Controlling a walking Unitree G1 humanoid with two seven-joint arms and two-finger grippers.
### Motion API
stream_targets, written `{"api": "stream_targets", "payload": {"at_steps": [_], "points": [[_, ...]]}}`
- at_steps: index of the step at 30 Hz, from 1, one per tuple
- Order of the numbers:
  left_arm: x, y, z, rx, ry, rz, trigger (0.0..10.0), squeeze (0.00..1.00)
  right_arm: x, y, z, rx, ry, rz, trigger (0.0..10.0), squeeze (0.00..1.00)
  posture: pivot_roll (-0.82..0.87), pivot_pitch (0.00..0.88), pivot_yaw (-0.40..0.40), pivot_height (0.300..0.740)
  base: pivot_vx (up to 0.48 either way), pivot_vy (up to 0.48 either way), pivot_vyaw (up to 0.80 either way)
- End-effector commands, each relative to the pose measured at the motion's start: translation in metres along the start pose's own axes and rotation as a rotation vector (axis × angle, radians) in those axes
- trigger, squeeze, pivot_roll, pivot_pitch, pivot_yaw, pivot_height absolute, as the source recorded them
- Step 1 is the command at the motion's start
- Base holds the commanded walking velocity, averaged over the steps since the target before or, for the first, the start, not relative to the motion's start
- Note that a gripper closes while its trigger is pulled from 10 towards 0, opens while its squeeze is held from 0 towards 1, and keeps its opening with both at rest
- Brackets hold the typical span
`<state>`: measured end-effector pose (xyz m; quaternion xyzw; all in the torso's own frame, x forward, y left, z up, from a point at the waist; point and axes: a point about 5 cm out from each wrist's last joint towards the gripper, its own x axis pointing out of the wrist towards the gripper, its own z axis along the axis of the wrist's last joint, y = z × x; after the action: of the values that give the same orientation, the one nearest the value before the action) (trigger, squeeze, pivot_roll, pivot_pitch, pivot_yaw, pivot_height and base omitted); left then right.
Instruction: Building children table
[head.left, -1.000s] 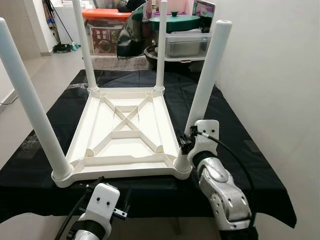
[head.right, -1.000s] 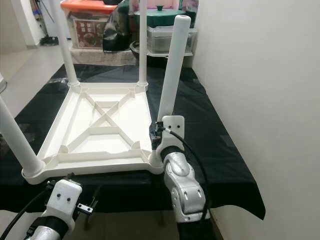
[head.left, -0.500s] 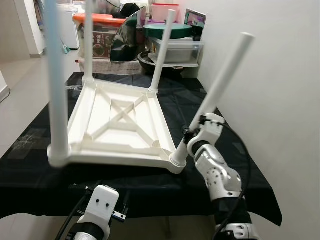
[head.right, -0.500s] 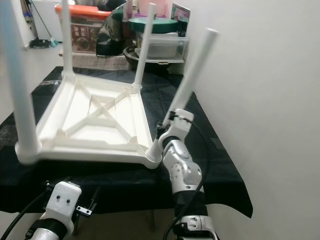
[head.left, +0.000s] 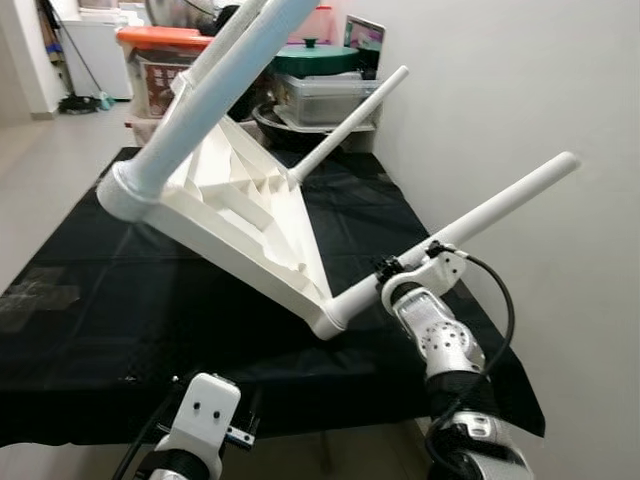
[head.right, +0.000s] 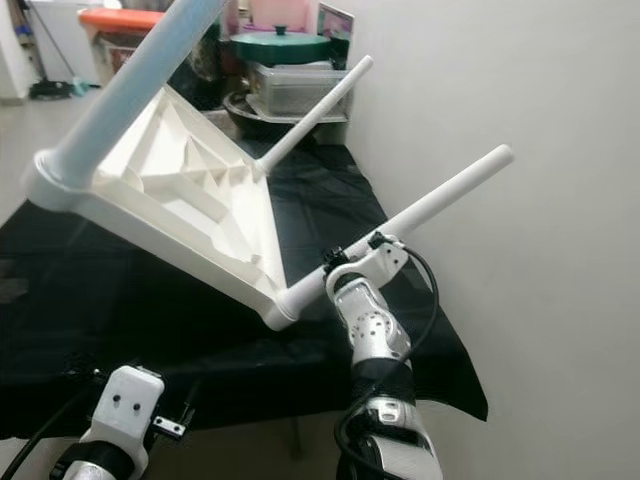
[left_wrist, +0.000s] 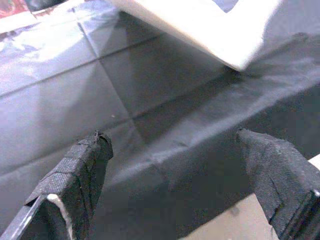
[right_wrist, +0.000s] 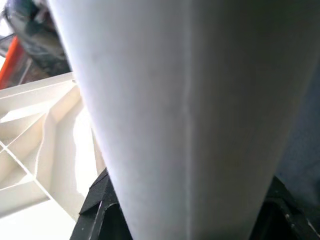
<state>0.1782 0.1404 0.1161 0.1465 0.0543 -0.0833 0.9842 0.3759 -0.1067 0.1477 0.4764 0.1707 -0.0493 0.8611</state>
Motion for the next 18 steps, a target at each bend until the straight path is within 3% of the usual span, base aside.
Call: {"api": "stream_targets", "payload": {"at_steps": [1,2,3,4,11,12,15,16,18], "points": [[-0.003,-0.001,0.004,0.013,0.003,-0.008,10.0,0.00,-0.017,0.057,-0.113,0.254,0.320,0.086,0.0,0.00,0.29,0.027,-0.102,0.740,0.000,0.000,0.00],[-0.005,0.000,0.006,0.011,0.004,-0.007,10.0,0.00,-0.018,0.065,-0.116,0.310,0.311,0.088,0.0,0.00,0.30,0.032,-0.103,0.740,0.000,0.000,0.00],[-0.005,0.000,0.006,0.011,0.004,-0.007,10.0,0.00,-0.018,0.065,-0.116,0.310,0.311,0.088,0.0,0.00,0.30,0.032,-0.103,0.740,0.000,0.000,0.00],[-0.008,0.000,0.008,0.011,0.008,-0.005,10.0,0.00,-0.019,0.073,-0.120,0.401,0.312,0.075,0.0,0.00,0.30,0.037,-0.103,0.740,0.000,0.000,0.00],[-0.011,0.002,0.008,0.013,0.018,0.005,10.0,0.00,-0.023,0.086,-0.129,0.448,0.336,0.100,0.0,0.00,0.30,0.064,-0.109,0.740,0.000,0.000,0.00],[-0.011,0.001,0.008,0.014,0.020,0.002,10.0,0.00,-0.025,0.085,-0.132,0.423,0.346,0.100,9.7,0.00,0.30,0.069,-0.107,0.740,0.000,0.000,0.00],[-0.012,0.000,0.008,0.015,0.023,-0.002,10.0,0.00,-0.025,0.079,-0.138,0.369,0.351,0.089,10.0,0.00,0.30,0.072,-0.109,0.740,0.000,0.000,0.00],[-0.011,0.000,0.008,0.014,0.025,0.000,10.0,0.00,-0.025,0.076,-0.138,0.360,0.353,0.093,10.0,0.10,0.30,0.073,-0.109,0.740,0.000,0.000,0.00],[-0.012,0.000,0.008,0.012,0.030,0.002,10.0,0.00,-0.025,0.073,-0.139,0.358,0.356,0.095,10.0,0.10,0.30,0.073,-0.109,0.740,0.000,0.000,0.00]]}}
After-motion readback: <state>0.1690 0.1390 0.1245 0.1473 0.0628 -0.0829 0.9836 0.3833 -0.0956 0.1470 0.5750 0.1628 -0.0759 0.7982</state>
